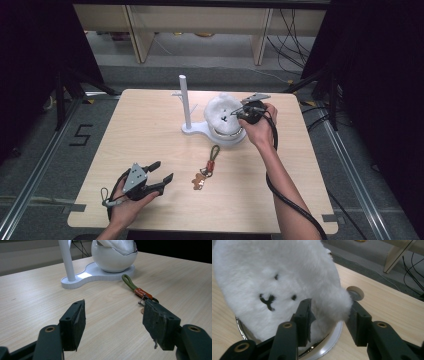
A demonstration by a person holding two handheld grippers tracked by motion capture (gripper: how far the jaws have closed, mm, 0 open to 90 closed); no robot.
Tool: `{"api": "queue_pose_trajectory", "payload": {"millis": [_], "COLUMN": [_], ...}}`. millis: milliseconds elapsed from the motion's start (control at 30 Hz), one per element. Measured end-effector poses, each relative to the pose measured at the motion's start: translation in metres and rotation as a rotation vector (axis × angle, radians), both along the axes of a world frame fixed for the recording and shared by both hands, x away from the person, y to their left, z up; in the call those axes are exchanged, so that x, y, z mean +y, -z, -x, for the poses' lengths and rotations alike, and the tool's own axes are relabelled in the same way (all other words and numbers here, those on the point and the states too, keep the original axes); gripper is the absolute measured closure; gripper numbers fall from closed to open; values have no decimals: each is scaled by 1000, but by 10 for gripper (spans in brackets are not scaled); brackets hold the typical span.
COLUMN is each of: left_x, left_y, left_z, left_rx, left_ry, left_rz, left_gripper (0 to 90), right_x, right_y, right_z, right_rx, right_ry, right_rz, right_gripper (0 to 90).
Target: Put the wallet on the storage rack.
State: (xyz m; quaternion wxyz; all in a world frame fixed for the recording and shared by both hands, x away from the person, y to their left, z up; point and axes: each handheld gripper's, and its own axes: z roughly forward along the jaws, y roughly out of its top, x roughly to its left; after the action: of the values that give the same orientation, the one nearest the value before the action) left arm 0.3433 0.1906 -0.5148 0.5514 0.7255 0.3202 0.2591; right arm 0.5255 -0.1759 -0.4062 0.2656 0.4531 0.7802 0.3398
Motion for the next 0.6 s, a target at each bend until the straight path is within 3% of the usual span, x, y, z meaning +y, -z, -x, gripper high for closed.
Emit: {"api": "queue_pose_trajectory", "payload": {"millis": [100, 233, 333, 400, 500, 533, 600], "left_x": [0, 0, 0, -1, -2, -3, -4], "left_y": [0, 0, -1, -2, -4, -7, -9], "left_z": [0, 0, -1, -2, -3, -3, -4], "left_rx": [11, 17, 22, 39, 48, 61, 61], "left_ry": [0, -1, -1, 9, 15, 13, 20], "left_rz": [5, 9, 14, 26, 34, 28, 21], "left_gripper": [337, 334, 329, 327, 327, 327, 327], "right_x": [-3, -7, -14, -19, -23, -24, -27], "right_y": [-2, -5, -4, 1, 4, 8, 11], "right_z": [1, 10, 14, 23, 27, 34, 40], "right_rx": [-11, 37, 19, 44, 57, 91, 97], "right_ry": [-14, 10, -13, -4, -21, -16, -22], "right_rz": [3, -31, -31, -53, -50, -76, -54], "right_gripper": [521, 490, 483, 472, 485, 511, 534]}}
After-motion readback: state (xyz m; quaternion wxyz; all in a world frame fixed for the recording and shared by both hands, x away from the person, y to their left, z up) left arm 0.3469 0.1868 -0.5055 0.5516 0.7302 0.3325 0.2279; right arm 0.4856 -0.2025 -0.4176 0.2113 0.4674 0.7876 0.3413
